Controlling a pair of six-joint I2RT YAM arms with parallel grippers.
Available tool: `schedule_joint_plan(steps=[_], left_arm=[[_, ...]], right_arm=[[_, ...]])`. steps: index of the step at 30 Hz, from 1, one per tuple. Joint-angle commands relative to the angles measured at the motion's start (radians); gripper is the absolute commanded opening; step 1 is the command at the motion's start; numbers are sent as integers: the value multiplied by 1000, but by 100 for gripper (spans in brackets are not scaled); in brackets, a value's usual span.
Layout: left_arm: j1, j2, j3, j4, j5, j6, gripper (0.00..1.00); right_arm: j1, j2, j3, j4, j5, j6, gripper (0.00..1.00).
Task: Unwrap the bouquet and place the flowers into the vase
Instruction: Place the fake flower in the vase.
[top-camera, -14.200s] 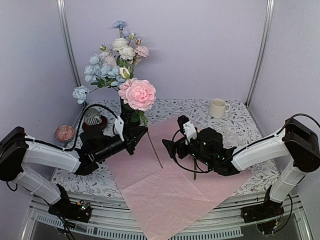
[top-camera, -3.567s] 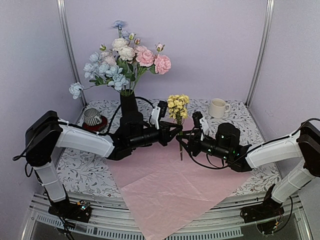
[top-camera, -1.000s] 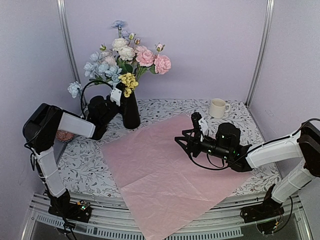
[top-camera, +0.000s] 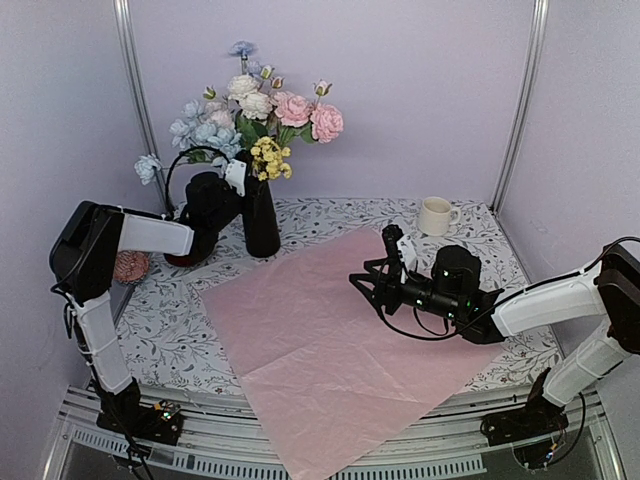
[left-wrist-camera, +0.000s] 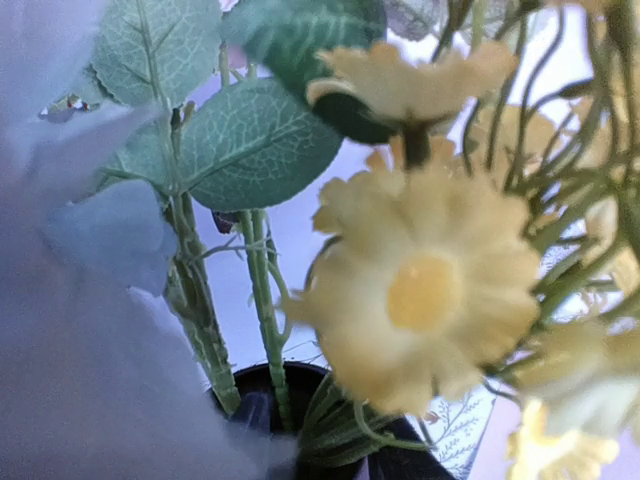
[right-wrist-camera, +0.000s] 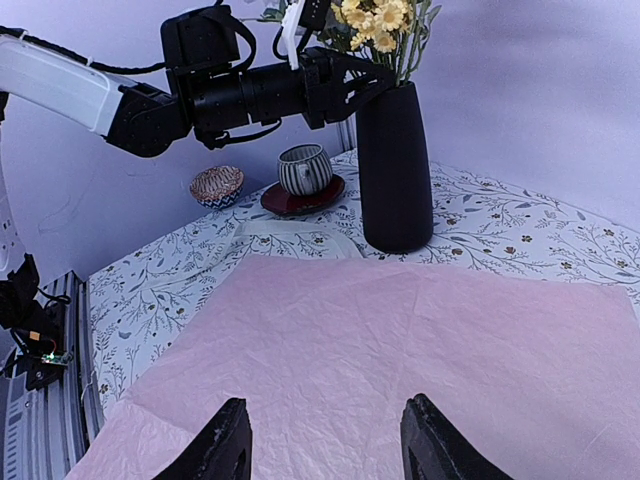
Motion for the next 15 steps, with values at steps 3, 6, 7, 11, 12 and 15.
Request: schedule_joint_plan(steps=[3, 6, 7, 11, 12, 15], left_arm=[[18, 12, -45, -65, 7, -41, 40], [17, -11, -83, -36, 13, -50, 41], [17, -18, -97, -27, 17, -54, 42], [17, -35, -156, 14, 31, -72, 47], [16, -37, -175, 32, 40, -75, 47], [15, -44, -224, 85, 57, -75, 50]], right_arm=[[-5, -2, 8, 8, -13, -10, 52], [-5, -2, 8, 7, -13, -9, 52], [-5, -2, 9, 7, -13, -10, 52], [-4, 2, 11, 6, -15, -10, 52], [-5, 2, 11, 7, -16, -10, 52], [-4, 1, 11, 6, -16, -9, 52]])
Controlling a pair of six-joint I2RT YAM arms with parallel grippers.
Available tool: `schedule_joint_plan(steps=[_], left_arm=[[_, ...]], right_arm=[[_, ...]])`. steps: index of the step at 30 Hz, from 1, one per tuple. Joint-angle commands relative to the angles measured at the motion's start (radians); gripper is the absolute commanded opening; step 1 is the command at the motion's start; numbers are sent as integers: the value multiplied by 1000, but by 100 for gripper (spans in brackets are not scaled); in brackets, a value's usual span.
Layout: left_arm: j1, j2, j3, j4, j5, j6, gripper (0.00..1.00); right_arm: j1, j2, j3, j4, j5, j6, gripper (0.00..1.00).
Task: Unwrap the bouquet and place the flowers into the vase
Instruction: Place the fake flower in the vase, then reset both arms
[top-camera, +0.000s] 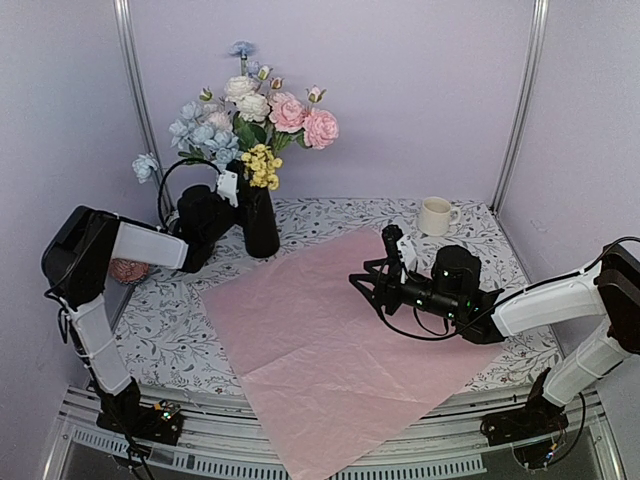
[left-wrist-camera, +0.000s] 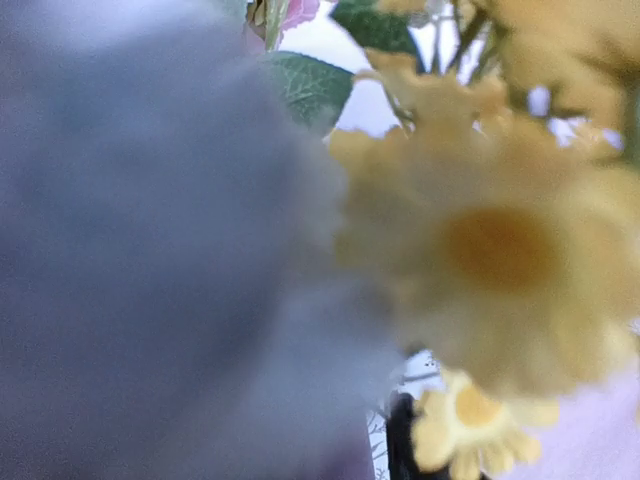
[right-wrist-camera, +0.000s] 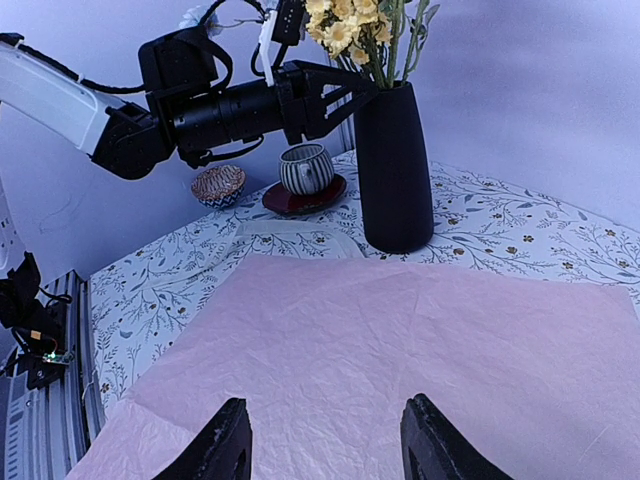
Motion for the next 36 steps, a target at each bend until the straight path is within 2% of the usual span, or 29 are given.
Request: schedule_joint_plan(steps=[1, 8, 11, 15, 24, 28, 33, 34, 35, 36], left_arm=[[12, 5, -97, -23, 37, -28, 50], [3, -26, -205, 38, 40, -58, 51], [-7, -68, -264, 45, 45, -80, 55], [-36, -161, -362, 35, 35, -102, 60], [-76, -405, -519, -102, 1, -177, 61], [-78, -499, -549, -169, -34, -170, 68], [-78, -598, -549, -273, -173, -111, 71], [-78, -615, -551, -287, -219, -109, 73], [-75, -631, -555, -299, -281, -109, 89], [-72, -643, -560, -301, -341, -106, 97]], right_arm=[[-5, 1, 11, 7, -10, -9, 52], [-3, 0, 10, 6, -6, -11, 53], [-4, -2, 9, 4, 3, -11, 53], [-4, -21, -4, 6, 31, -11, 53], [-3, -79, -63, 44, 125, -12, 53], [-5, -120, -103, 65, 219, -8, 54], [-4, -183, -147, 73, 422, -17, 57], [-5, -203, -154, 67, 484, -26, 58], [-5, -225, -163, 66, 561, -37, 60], [-4, -249, -175, 68, 632, -48, 62]])
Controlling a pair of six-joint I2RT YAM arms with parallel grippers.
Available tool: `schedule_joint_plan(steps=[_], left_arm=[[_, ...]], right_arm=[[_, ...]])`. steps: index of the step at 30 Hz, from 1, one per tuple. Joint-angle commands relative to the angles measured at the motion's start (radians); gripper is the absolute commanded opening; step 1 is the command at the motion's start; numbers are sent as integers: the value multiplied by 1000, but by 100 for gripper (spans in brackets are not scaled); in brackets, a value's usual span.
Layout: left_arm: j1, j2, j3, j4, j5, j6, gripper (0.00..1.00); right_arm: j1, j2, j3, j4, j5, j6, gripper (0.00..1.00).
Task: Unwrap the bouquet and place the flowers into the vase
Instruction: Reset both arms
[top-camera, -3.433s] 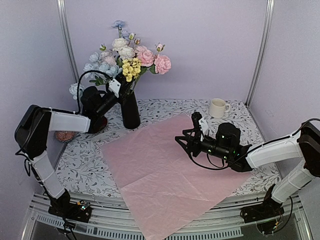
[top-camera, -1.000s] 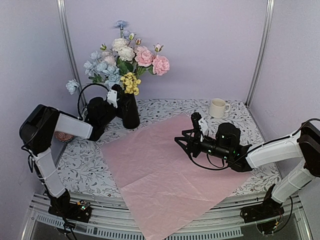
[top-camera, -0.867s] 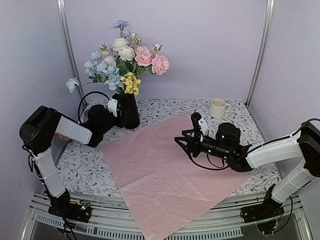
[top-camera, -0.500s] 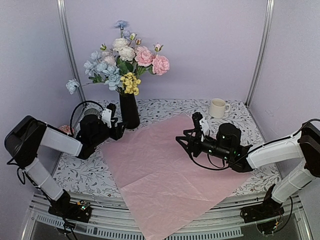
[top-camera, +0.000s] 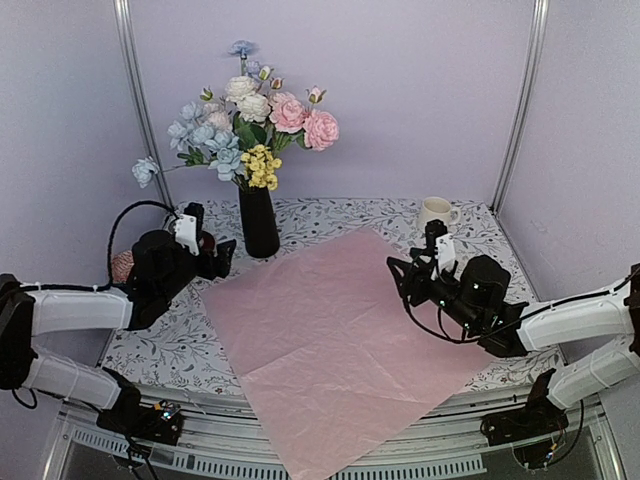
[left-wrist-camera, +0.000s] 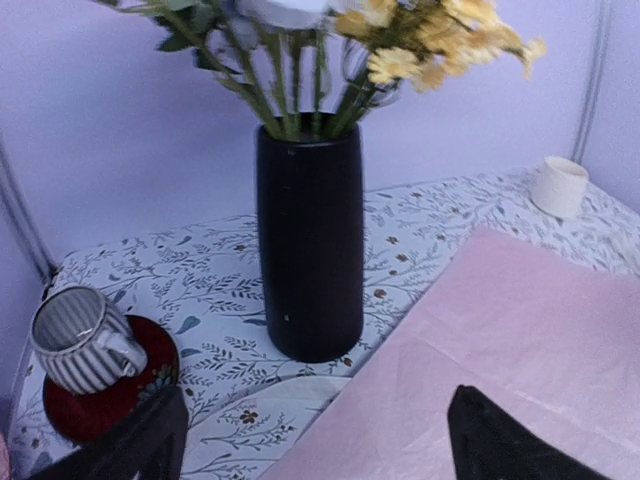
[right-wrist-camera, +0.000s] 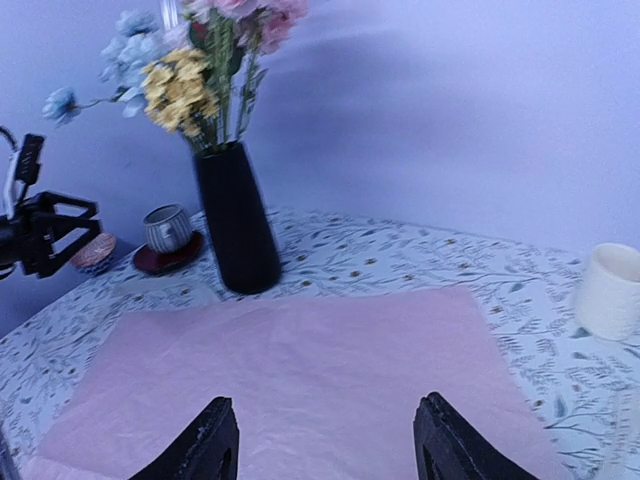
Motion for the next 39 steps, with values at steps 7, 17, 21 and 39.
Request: schedule_joint_plan(steps=[7, 17, 21, 39], left_arm=[[61, -157, -71, -63, -408, 71, 98], [207, -198, -210, 106, -282, 68, 98], [285, -166, -284, 259, -179, 56, 98], [400, 85, -241, 505, 23, 112, 98]], right_arm=[[-170, -210, -126, 51, 577, -168, 86], [-547, -345, -384, 307, 242, -109, 99], [-562, -276, -486, 546, 30, -321, 99], [-772, 36, -225, 322, -96, -187, 99]])
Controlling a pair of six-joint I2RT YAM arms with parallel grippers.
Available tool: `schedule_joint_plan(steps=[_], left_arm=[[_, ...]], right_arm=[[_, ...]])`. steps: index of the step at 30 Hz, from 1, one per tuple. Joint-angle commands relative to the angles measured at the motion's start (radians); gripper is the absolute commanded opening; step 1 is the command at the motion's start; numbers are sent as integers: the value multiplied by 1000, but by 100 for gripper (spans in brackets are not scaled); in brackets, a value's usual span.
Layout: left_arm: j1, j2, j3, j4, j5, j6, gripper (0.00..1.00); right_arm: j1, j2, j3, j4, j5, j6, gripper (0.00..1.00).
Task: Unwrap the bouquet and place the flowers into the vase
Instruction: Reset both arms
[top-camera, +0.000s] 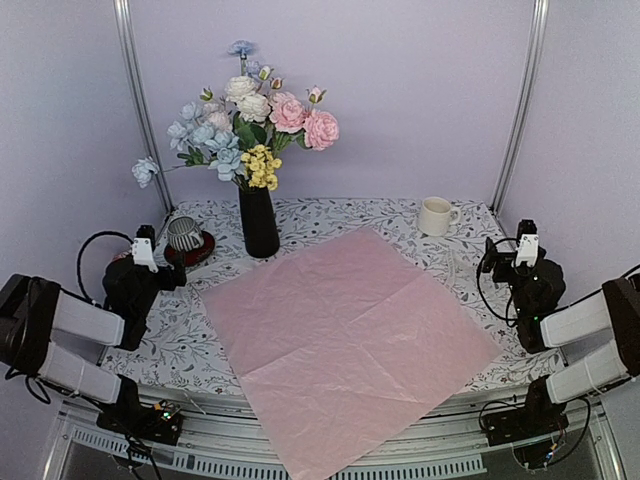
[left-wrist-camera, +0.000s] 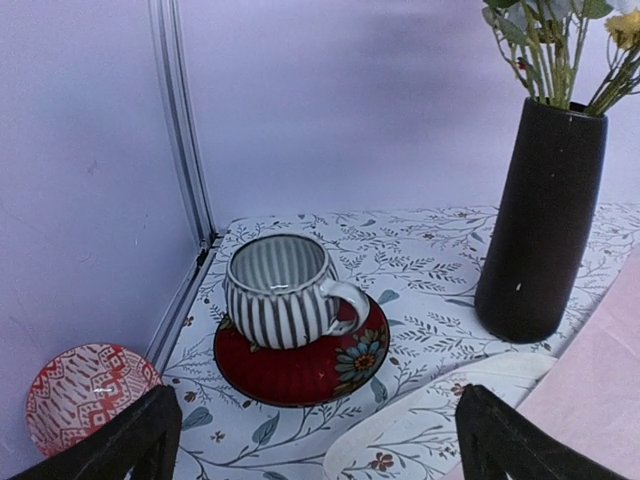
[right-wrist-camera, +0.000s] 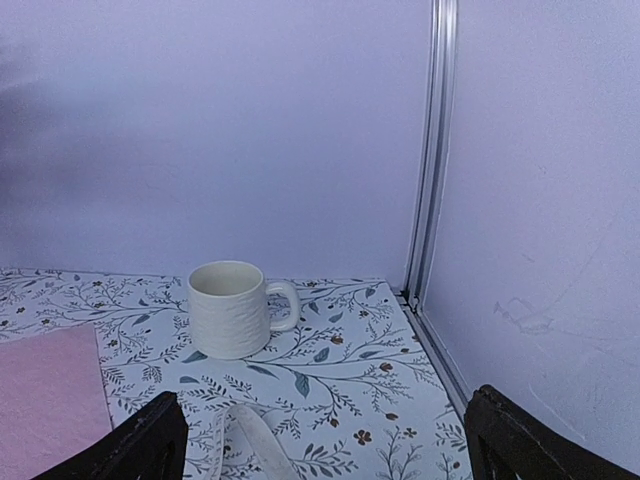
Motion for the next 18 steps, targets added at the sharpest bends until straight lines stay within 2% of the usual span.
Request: schedule_joint_plan(steps=[1, 8, 9, 11, 13, 15, 18], left_arm=[[34, 43, 37, 78, 59, 29, 98], [43, 101, 107, 18, 114, 60, 96], [45, 133, 72, 122, 146, 75, 95], [53, 245, 24, 340, 122, 74, 98], [67, 204, 62, 184, 127, 41, 97], [70, 231, 48, 263, 113, 47, 98], [69, 227, 52, 239, 109, 43, 98]], right_arm=[[-40, 38, 80, -134, -93, 40, 99], [-61, 88, 148, -206, -159, 28, 99], [-61, 97, 127, -158, -171, 14, 99], [-77, 185, 48, 88, -153, 1, 99], [-112, 211, 28, 147, -140, 58, 99], [-113, 202, 56, 69, -191, 56, 99], [-113, 206, 53, 83, -196, 45, 99]])
